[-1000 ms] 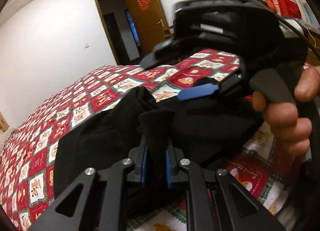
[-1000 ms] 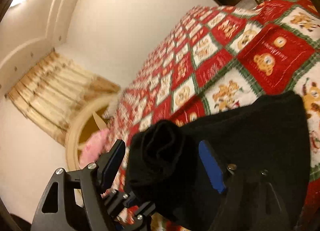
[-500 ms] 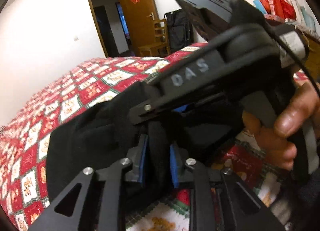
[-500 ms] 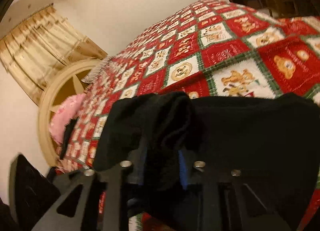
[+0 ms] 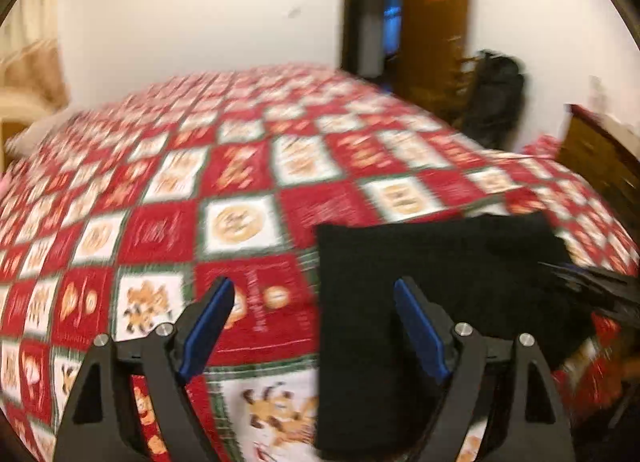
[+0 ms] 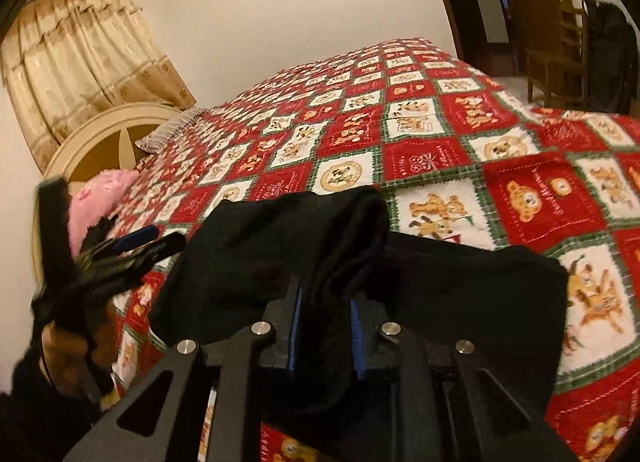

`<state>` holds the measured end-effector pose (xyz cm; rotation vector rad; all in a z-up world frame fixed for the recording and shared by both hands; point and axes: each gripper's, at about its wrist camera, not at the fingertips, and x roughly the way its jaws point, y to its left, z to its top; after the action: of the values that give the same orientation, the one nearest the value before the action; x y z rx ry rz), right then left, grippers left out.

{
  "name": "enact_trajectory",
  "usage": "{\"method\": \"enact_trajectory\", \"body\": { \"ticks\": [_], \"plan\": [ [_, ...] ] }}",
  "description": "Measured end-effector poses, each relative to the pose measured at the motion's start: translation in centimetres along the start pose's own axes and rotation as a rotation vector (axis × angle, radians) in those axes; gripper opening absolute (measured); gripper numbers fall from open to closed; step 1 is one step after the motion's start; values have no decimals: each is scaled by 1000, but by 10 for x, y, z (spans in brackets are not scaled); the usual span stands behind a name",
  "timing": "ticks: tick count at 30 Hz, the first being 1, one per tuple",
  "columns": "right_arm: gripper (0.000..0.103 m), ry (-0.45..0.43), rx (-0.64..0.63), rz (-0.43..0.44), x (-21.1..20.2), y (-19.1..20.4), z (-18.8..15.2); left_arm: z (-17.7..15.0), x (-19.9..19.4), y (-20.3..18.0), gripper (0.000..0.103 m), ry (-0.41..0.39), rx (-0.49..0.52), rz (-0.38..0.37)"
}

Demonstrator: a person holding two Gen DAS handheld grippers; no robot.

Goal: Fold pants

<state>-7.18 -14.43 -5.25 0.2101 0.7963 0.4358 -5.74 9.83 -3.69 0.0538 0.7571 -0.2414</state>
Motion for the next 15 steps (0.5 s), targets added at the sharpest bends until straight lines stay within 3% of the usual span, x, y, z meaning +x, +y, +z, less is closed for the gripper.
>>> {"method": "enact_trajectory", "body": {
  "ticks": [2,5,15],
  "plan": [
    [21,1,-27,-12,-7,1,0,-3,11,4,85,47,-44,28],
    [21,8,-39,-24,-15,-3,1,-10,13,2,85,79,-79,10],
    [21,51,-51,-80,-31,-29,-3,-3,21,-13,85,94,-32,32]
  ]
}}
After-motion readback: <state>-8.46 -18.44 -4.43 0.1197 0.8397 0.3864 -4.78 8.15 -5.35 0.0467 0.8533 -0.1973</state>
